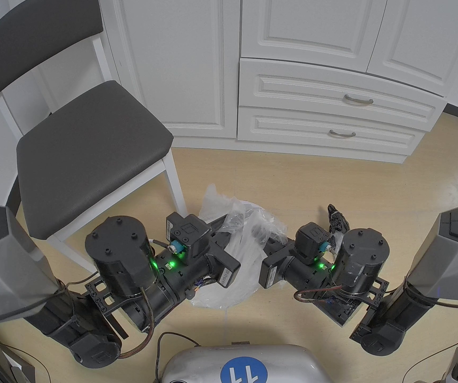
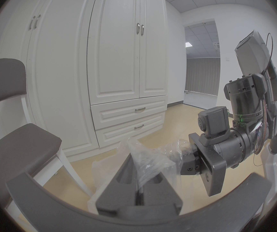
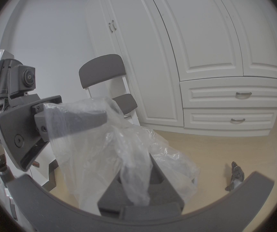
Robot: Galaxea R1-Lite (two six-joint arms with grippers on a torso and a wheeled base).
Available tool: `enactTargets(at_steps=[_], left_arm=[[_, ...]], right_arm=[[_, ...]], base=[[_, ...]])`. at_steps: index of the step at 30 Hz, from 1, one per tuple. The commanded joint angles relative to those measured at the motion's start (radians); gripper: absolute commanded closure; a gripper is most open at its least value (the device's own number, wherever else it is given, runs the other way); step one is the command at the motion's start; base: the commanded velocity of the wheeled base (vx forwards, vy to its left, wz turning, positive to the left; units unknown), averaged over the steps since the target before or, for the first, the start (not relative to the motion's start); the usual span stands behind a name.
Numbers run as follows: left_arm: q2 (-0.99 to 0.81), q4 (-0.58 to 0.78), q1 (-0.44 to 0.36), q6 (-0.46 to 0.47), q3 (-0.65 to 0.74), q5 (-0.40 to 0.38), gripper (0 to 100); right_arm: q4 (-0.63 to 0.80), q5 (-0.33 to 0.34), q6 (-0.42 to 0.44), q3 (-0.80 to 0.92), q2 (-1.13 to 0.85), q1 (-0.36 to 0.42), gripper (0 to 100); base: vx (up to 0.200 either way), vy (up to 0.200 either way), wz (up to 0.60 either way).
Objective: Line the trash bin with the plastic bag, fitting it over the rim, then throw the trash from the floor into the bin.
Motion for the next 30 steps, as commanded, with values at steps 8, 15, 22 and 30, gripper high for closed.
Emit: enactTargets(at_steps=[8, 15, 22, 30], left_arm=[[0.086, 0.000, 0.023, -0.002, -0.033, -0.002, 100], [0.115, 0.001, 0.031, -0.004, -0.045, -0.002, 100], [0.157, 0.001, 0.037, -0.004, -0.065, 0.000, 100], [0.258, 0.003, 0.118, -0.010, -0.182, -0.005, 100]], right_arm=[[-0.018, 0.009, 0.040, -0.073, 0.107, -0.030, 100], [-0.018, 0.009, 0.063, -0.125, 0.190, -0.054, 100], [-0.018, 0.011, 0.063, -0.174, 0.251, -0.076, 100], [-0.018, 0.037, 0.126, -0.322, 0.379, -0.154, 100]], base=[[0.000, 0.000, 0.00], [0.000, 0.000, 0.00], [0.000, 0.000, 0.00], [0.000, 0.000, 0.00]])
